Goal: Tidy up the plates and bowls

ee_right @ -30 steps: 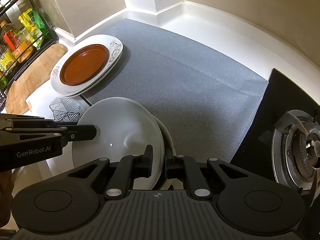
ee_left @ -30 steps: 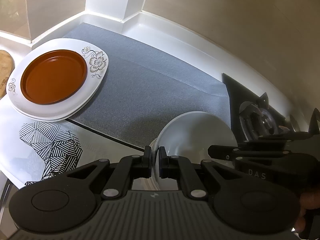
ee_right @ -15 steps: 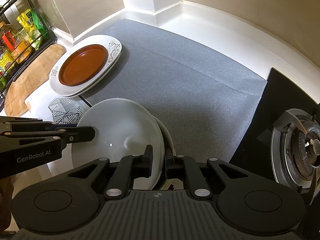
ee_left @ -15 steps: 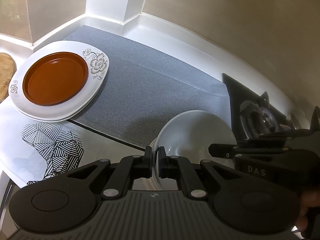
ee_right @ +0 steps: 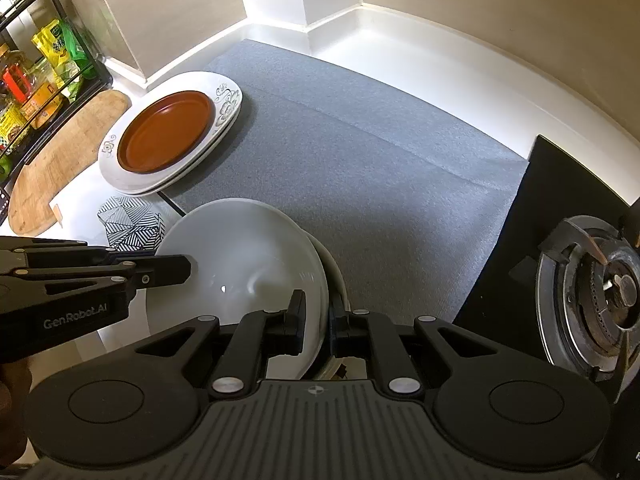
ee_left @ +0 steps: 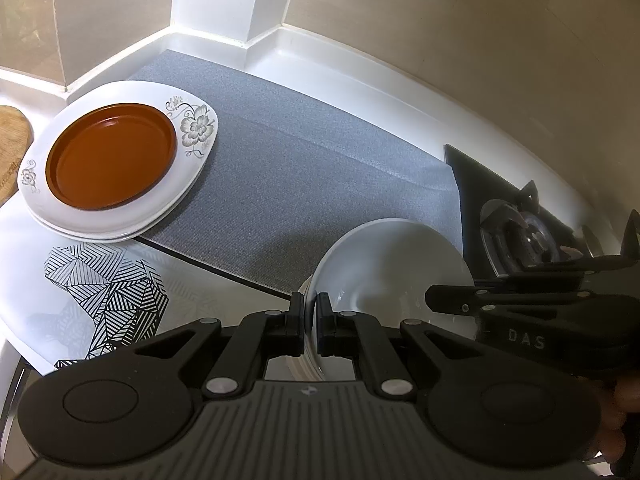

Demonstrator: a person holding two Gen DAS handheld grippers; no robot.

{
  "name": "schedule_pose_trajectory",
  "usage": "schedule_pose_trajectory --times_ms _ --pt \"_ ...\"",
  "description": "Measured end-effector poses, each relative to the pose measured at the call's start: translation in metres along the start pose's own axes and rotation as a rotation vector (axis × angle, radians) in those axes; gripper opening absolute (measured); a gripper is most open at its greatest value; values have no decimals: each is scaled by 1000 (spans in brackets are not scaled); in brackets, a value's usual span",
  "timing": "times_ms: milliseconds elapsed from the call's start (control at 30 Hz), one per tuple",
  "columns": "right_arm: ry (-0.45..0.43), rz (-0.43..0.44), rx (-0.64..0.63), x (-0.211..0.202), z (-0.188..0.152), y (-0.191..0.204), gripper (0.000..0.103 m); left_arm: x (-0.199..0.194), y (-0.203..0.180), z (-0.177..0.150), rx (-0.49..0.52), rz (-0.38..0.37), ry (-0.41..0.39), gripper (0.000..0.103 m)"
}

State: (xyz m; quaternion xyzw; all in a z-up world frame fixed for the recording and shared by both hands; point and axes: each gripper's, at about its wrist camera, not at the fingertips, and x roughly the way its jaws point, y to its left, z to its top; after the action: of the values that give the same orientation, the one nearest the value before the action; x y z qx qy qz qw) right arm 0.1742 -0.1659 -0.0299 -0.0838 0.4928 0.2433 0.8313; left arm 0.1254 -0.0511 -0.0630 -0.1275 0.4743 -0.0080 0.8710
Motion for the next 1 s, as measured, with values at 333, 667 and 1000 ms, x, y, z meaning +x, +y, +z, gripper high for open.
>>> schedule_pose_trajectory --times_ms 333,667,1000 --pt "-18 -15 -17 -13 -3 3 13 1 1 -2 1 -5 1 4" --pt "-61 -35 -42 -17 -7 6 17 0 0 -3 5 -8 0 4" --pt "-49 -34 -9 -15 -6 -1 20 -1 4 -3 -18 -13 0 10"
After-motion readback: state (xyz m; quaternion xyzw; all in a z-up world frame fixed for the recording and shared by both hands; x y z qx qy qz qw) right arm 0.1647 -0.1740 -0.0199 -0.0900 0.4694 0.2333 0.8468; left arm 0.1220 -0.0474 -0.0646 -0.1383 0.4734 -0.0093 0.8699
